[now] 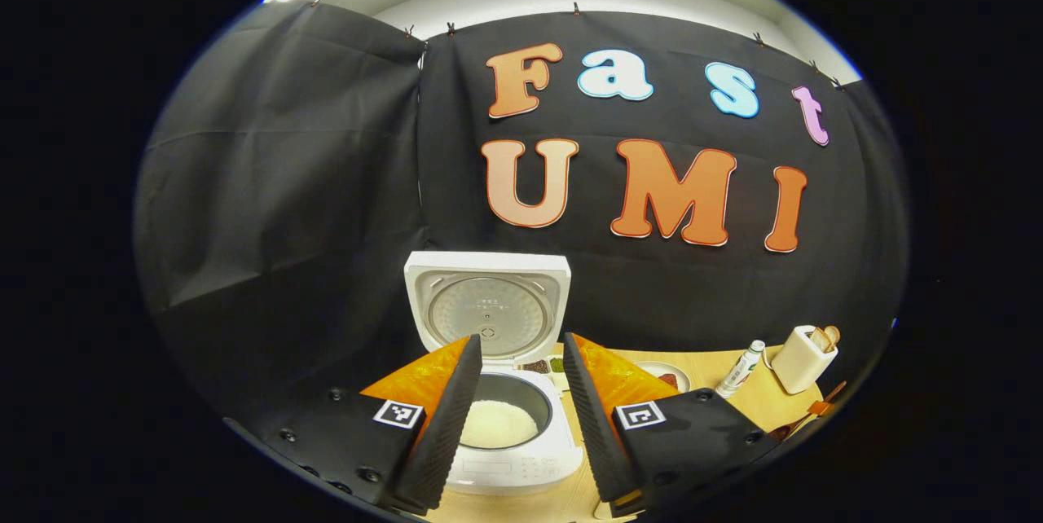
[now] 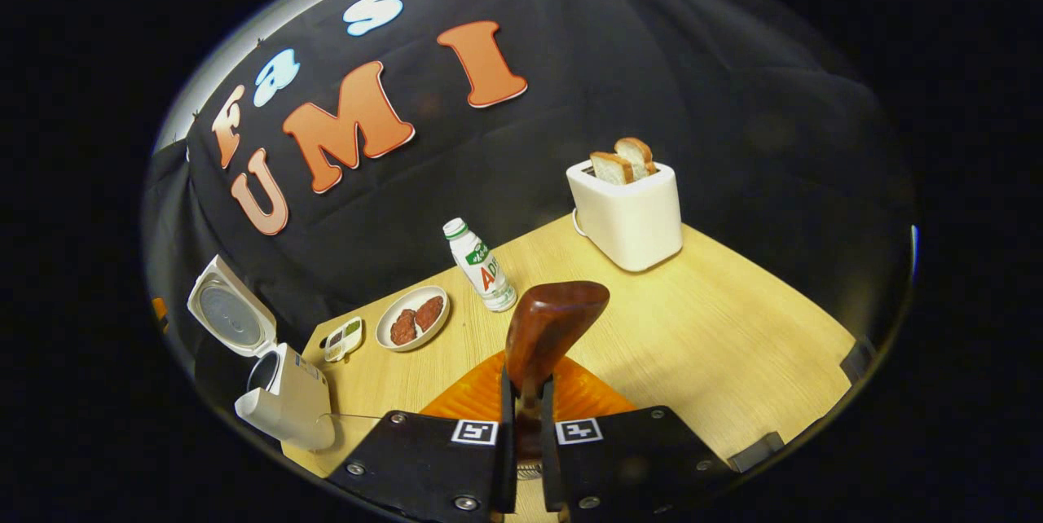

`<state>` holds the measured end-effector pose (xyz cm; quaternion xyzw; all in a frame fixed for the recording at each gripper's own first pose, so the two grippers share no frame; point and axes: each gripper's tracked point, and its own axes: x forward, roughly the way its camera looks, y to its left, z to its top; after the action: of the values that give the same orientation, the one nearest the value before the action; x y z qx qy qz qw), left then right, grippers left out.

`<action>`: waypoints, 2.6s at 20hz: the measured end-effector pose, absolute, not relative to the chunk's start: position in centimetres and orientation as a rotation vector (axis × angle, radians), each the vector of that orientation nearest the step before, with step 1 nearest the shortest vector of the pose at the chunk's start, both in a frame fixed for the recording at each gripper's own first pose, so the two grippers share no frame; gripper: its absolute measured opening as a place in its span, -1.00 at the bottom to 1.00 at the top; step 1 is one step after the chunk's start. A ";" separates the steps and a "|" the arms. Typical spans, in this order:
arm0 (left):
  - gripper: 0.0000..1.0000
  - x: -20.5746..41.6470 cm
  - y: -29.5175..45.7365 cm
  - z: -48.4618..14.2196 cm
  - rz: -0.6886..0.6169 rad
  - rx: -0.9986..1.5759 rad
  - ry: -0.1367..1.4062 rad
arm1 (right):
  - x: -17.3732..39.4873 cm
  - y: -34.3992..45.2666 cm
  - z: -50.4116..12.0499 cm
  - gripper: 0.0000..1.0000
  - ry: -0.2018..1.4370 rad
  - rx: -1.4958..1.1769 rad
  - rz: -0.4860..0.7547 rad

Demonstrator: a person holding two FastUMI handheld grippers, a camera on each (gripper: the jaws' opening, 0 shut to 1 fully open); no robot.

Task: Close the left gripper, press the button to open the rice cooker; take a wooden spoon from the chopstick holder with the right hand, scoop a spoonful of rice and pour it into the rice cooker, then put the wooden spoon back into the chopstick holder.

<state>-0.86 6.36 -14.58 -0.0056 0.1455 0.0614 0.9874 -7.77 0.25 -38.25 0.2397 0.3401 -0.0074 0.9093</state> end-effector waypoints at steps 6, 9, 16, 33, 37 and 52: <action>0.43 -0.1 6.9 -15.6 0.077 -0.028 0.293 | -7.7 3.3 -32.3 -0.77 0.608 0.439 0.045; 0.43 0.1 7.1 -16.4 0.052 -0.018 0.295 | -7.9 6.9 -30.4 -0.77 0.595 0.425 0.109; 1.00 -0.5 10.3 -15.8 0.105 0.035 0.245 | -9.0 14.2 -28.9 -0.76 0.580 0.325 0.233; 1.00 -1.9 16.6 -15.7 0.109 0.120 0.197 | -12.4 20.7 -38.3 -0.85 0.688 -0.080 0.173; 1.00 -2.0 17.6 -16.2 0.109 0.126 0.204 | -12.9 20.7 -39.1 -0.76 0.657 -0.118 0.125; 1.00 -2.8 18.9 -18.4 0.095 0.127 0.259 | -17.5 24.3 -39.1 -0.70 0.683 0.022 0.168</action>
<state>-2.78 18.88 -18.43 0.0634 0.1288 0.0472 0.9885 -17.46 24.33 -39.07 0.0110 0.3345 0.0825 0.9387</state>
